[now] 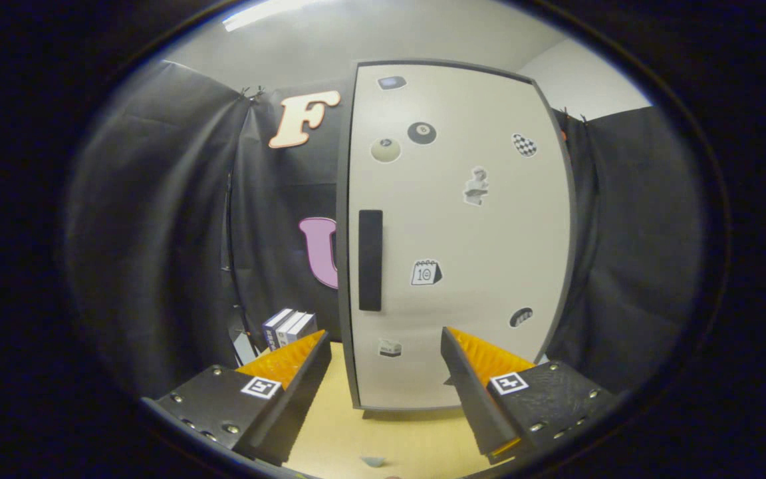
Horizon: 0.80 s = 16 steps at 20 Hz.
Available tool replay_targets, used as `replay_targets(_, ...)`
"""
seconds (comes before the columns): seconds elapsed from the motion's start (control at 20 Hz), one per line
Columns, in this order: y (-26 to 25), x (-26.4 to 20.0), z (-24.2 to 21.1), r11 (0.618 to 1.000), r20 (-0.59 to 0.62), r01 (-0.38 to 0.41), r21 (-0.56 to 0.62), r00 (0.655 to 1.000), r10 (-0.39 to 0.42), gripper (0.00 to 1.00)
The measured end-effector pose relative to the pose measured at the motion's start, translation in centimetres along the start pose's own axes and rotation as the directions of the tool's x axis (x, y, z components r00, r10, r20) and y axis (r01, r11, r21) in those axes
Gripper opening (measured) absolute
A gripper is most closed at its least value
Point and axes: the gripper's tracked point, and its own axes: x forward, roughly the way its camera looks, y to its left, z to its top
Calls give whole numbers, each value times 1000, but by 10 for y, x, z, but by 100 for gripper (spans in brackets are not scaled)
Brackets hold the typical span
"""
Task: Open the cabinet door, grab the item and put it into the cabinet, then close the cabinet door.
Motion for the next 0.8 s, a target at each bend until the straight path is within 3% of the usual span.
replay_targets(0.15,7,36,12,1000,26,7,-11,1000,-7,98)
replay_targets(0.55,6,110,31,993,22,39,109,999,-42,96)
replay_targets(0.8,11,126,36,994,27,55,92,998,-58,67)
